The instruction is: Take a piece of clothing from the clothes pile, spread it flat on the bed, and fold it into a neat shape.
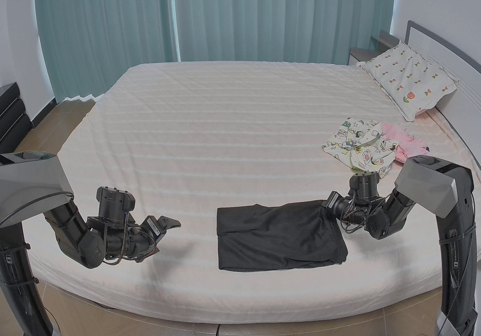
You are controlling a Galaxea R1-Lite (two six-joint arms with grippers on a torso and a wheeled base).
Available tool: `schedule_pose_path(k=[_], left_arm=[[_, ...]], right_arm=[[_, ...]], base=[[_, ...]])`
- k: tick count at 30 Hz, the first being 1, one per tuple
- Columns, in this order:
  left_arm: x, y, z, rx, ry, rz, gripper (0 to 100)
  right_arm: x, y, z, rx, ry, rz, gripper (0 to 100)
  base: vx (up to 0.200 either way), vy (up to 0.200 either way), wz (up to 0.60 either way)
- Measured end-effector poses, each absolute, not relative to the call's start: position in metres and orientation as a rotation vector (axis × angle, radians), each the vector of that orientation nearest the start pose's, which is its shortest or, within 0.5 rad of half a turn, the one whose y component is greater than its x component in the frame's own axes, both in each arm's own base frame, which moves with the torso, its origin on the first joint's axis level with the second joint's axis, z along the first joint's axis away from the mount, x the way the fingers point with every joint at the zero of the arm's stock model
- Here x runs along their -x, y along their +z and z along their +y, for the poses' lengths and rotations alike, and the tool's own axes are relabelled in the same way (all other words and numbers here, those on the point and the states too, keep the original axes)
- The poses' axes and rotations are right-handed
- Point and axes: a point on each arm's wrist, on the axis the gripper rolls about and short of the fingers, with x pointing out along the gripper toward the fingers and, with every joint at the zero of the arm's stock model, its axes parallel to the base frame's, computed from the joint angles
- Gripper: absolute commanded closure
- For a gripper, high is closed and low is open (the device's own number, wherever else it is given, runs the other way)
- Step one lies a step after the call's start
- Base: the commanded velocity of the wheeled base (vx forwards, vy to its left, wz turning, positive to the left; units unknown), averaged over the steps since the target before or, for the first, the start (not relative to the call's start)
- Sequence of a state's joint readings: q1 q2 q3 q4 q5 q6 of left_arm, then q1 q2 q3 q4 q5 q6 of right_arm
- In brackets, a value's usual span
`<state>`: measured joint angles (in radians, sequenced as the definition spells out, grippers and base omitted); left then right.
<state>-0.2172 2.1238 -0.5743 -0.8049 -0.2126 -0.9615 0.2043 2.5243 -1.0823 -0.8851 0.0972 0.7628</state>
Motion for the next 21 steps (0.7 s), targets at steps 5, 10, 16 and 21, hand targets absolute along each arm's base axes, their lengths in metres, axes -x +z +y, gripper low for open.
schedule_pose_path(k=[5, 10, 16, 21], left_arm=[[-0.302, 0.009, -0.074, 0.894, -0.015, 0.901, 0], [-0.302, 0.008, -0.074, 0.892, -0.014, 0.905, 0], [-0.302, 0.006, -0.074, 0.890, -0.013, 0.910, 0], [-0.302, 0.006, -0.075, 0.889, -0.012, 0.912, 0]], right_arm=[[-0.425, -0.043, 0.079, -0.726, 0.045, 0.619, 100], [-0.427, -0.043, 0.077, -0.742, 0.039, 0.616, 100], [-0.427, -0.043, 0.075, -0.743, 0.033, 0.620, 0], [-0.423, -0.042, 0.074, -0.740, 0.028, 0.627, 0]], base=[[0.000, 0.000, 0.00], [0.000, 0.000, 0.00], [0.000, 0.000, 0.00], [0.000, 0.000, 0.00]])
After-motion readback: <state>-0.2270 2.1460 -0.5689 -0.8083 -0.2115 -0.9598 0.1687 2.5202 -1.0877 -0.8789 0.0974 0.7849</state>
